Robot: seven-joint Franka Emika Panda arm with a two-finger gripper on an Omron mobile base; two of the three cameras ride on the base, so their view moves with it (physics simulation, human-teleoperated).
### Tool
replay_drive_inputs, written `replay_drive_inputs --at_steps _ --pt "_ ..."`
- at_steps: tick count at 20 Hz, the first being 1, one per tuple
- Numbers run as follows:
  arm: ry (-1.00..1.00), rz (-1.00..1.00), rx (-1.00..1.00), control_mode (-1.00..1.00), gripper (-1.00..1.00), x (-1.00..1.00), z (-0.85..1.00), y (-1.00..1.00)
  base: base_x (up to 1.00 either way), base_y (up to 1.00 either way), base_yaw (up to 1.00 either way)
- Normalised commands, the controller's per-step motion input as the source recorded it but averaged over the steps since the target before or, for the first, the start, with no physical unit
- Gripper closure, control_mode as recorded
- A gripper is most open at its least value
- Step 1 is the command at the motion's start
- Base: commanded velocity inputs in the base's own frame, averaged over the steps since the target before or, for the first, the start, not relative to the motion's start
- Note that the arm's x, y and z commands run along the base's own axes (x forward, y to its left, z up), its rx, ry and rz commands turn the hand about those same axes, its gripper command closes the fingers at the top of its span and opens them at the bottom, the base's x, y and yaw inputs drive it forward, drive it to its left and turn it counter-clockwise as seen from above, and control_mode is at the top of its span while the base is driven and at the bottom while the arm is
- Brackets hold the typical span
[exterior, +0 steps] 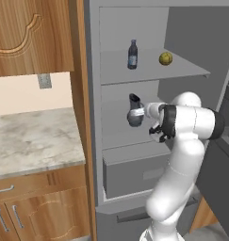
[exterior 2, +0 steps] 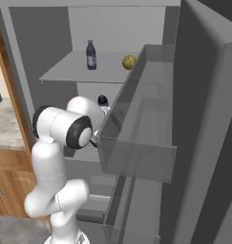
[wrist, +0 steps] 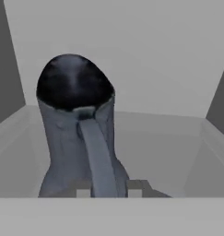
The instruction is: Move the pear and bottled drink from the second highest shelf to the top shelf to make space. Then, place the pitcher from the counter on the cleared second highest shelf.
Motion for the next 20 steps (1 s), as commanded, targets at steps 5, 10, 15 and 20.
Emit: replay_drive_inputs --at_steps 5,10,15,20 --pt "0.0 0.0 0.0 -1.0 -1.0 -0.09 -0.1 -0.31 0.0 0.0 0.0" --pt "0.0 0.0 0.0 -1.0 -1.0 -0.27 0.07 -0.06 0.0 0.0 0.0" --pt "0.02 0.0 0.0 -1.0 -1.0 -0.3 0.17 0.0 0.0 0.0 0.0" --pt "0.16 0.0 -0.05 -1.0 -1.0 -0.46 -0.06 0.22 0.0 0.0 0.0"
